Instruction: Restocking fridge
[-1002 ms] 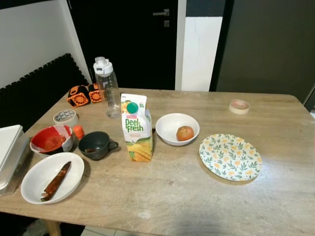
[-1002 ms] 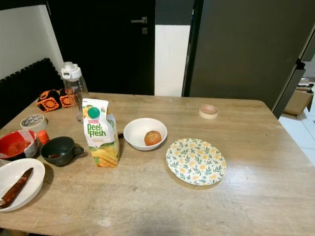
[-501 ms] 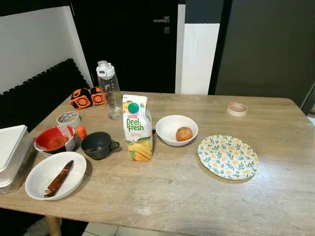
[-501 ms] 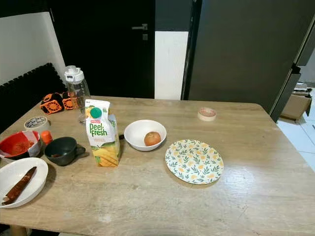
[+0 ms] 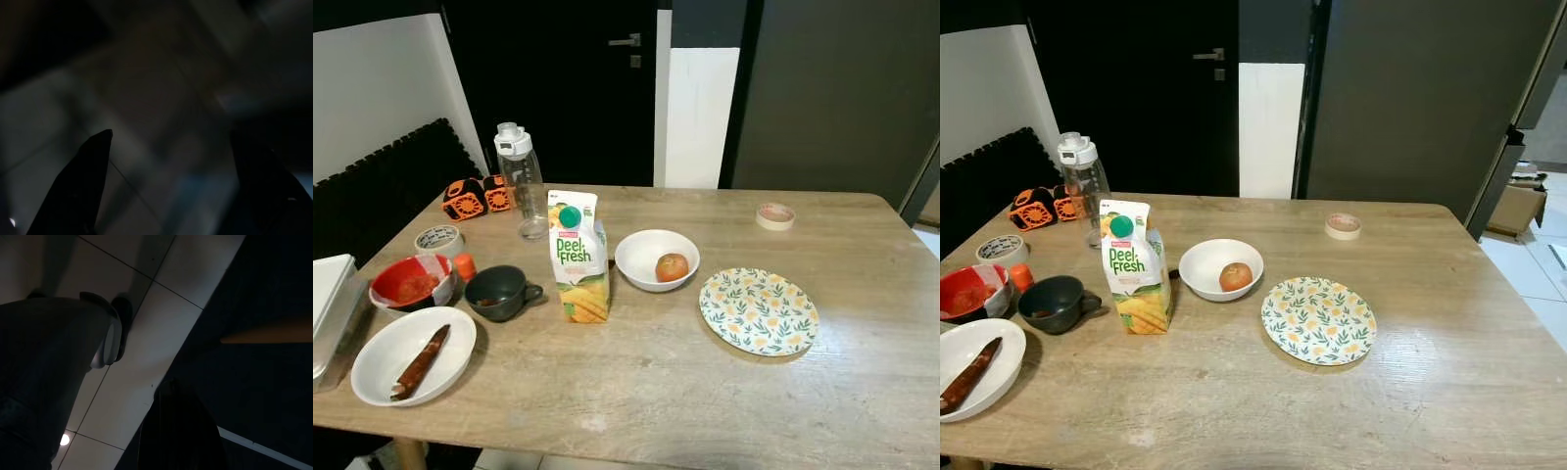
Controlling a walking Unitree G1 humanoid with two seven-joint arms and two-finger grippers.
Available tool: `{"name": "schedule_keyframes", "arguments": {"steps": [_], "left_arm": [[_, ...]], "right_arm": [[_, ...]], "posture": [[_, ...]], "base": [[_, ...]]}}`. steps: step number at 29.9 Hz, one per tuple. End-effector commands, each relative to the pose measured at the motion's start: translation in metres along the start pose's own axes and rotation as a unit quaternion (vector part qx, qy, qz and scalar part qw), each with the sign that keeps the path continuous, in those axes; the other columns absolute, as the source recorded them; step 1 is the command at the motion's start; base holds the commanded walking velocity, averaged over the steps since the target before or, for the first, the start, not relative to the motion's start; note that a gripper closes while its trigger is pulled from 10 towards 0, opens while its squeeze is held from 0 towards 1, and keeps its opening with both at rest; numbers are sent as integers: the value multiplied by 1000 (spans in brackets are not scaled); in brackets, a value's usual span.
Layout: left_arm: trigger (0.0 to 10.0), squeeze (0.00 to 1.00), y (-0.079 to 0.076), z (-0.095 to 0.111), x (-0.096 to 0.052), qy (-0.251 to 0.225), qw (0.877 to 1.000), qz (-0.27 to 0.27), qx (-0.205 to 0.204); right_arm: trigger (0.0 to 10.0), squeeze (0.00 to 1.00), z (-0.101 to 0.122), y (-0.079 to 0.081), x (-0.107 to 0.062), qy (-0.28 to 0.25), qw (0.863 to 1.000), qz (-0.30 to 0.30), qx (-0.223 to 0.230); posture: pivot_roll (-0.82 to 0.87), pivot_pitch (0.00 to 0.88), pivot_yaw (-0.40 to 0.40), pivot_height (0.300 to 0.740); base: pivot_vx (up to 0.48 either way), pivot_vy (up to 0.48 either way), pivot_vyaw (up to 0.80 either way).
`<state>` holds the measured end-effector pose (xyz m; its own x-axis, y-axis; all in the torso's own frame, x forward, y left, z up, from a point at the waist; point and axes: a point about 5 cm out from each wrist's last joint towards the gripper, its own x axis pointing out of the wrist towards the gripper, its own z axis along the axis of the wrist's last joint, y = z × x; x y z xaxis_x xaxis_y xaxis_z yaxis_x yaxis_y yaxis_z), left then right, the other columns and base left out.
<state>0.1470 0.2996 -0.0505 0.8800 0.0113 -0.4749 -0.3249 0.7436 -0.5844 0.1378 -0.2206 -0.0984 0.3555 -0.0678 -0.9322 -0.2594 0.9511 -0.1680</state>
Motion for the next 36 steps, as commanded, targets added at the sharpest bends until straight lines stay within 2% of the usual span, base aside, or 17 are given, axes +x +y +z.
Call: {"name": "schedule_keyframes", "arguments": {"steps": [1,4,7,11,12,13,15,16,18,21,22,24,25,27,31,33,36], "left_arm": [[10000,0,0,-4,-4,42,998,-37,25],[10000,0,-4,-8,-6,81,992,-84,48],[10000,0,-9,-17,-13,172,963,-173,119],[10000,0,-15,-15,-17,203,938,-250,131],[10000,0,-25,-10,-19,222,907,-329,139],[10000,0,-25,-10,-19,222,907,-329,139],[10000,0,-36,-12,-21,262,865,-396,164],[10000,0,-36,-12,-21,262,865,-396,164],[10000,0,-46,-17,-21,298,827,-440,182],[10000,0,-59,-18,-21,315,791,-488,193],[10000,0,-59,-18,-21,315,791,-488,193],[10000,0,-74,-17,-23,326,756,-530,203],[10000,0,-74,-17,-23,326,756,-530,203],[10000,0,-90,-11,-26,321,732,-565,206],[10000,0,-110,-3,-30,299,709,-604,207],[10000,0,-141,19,-32,234,689,-660,188],[10000,0,-157,31,-34,200,674,-688,181]], "right_arm": [[10000,0,-2,1,0,5,1000,3,2],[10000,0,-1,0,0,4,1000,3,1],[10000,0,0,-1,0,2,1000,2,0],[10000,0,2,-2,0,1,1000,2,-1],[10000,0,3,-2,0,0,1000,1,-2],[10000,0,3,-2,0,0,1000,1,-2],[10000,0,2,-2,0,0,1000,1,-4],[10000,0,2,-2,0,0,1000,1,-4],[10000,0,2,-3,0,1,1000,1,-6],[10000,0,2,-2,0,1,1000,1,-5],[10000,0,2,-2,0,1,1000,1,-5],[10000,0,2,-2,0,0,1000,1,-4],[10000,0,2,-2,0,0,1000,1,-4],[10000,0,2,-2,0,0,1000,1,-2],[10000,0,1,-3,0,1,1000,0,-2],[10000,0,0,-2,0,3,1000,1,-2],[10000,0,0,-1,0,3,1000,2,-1]], "posture": [[-63,0,12,740],[-62,0,11,740],[-60,0,9,740],[-62,0,9,740],[-62,0,9,740],[-62,0,9,740],[-57,0,4,740],[-57,0,4,740],[-57,0,4,740],[-61,0,3,740],[-61,0,3,740],[-61,0,4,740],[-61,0,4,740],[-61,0,4,740],[-62,0,7,740],[-62,0,7,740],[-62,0,7,740]], "base": [[0,0,0],[0,0,0],[0,0,0],[0,0,0],[0,0,0],[0,0,0],[0,0,0],[0,0,0],[0,0,0],[0,0,0],[0,0,0],[0,0,0],[0,0,0],[0,0,0],[0,0,0],[0,0,0],[0,0,0]]}}
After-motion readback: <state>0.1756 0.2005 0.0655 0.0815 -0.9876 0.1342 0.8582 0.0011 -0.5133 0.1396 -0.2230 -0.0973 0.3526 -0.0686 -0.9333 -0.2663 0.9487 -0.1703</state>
